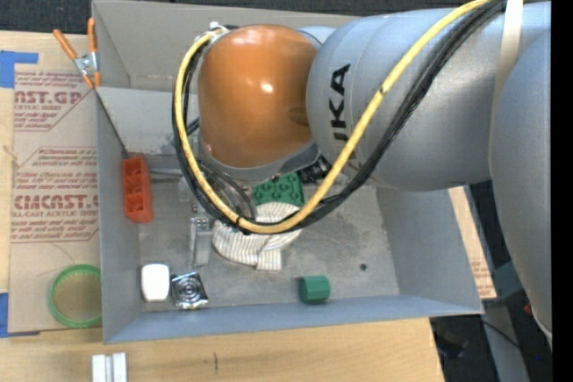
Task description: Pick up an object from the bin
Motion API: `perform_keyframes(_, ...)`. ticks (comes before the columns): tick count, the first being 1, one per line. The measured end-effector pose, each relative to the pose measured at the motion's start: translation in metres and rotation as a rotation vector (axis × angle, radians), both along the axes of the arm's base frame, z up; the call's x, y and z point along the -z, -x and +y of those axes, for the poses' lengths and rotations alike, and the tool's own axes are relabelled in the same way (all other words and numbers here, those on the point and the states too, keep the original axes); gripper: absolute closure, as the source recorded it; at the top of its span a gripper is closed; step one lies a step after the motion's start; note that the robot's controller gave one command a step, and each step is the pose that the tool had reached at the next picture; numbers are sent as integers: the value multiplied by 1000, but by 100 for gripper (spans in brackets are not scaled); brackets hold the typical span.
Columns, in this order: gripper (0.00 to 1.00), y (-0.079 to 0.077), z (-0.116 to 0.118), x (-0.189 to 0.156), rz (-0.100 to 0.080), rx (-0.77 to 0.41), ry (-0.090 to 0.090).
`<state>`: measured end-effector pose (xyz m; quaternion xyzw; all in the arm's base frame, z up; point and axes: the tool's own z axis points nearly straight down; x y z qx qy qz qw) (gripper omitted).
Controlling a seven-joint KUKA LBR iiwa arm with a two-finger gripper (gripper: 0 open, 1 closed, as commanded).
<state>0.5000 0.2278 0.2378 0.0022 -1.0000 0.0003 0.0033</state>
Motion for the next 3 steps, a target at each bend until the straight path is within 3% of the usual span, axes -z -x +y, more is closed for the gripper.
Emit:
perform_keyframes(1, 0, -2, -1, -5, -7, 3, -2)
perform_keyframes(2, 0, -24, -45, 39, -10, -77, -4)
perform_keyframes(3, 0, -16, -65, 68, -5, -226, 1)
